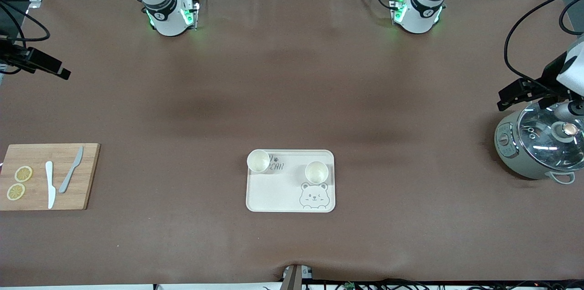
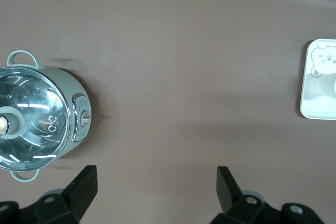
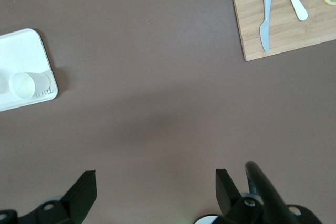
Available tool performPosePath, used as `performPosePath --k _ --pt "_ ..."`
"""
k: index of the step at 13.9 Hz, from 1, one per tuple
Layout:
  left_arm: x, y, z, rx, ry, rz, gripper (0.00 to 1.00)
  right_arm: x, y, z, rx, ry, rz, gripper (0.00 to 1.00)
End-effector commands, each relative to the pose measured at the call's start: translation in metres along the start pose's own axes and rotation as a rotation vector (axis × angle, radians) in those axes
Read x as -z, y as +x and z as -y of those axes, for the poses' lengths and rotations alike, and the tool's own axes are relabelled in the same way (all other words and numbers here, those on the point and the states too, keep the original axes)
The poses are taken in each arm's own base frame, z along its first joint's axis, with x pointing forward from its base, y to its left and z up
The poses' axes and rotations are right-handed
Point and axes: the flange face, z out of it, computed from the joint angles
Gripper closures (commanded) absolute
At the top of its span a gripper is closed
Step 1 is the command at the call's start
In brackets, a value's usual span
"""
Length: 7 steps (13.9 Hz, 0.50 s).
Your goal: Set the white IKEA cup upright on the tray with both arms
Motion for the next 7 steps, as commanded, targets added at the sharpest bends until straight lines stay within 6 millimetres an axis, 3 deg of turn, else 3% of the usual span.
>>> performPosePath --k 1,4,7 --pt "0.004 0.002 0.001 -0.016 0.010 -0.014 0.00 0.007 -0.012 0.011 0.049 -0.026 -0.024 0.00" --pt "0.006 0.001 0.011 -0.002 0.008 -0.011 0.00 0.038 -0.013 0.026 0.178 -0.046 -0.094 0.00" --pt "0.010 -0.001 0.011 0.003 0.011 -0.015 0.00 0.033 -0.009 0.018 0.164 -0.053 -0.072 0.00"
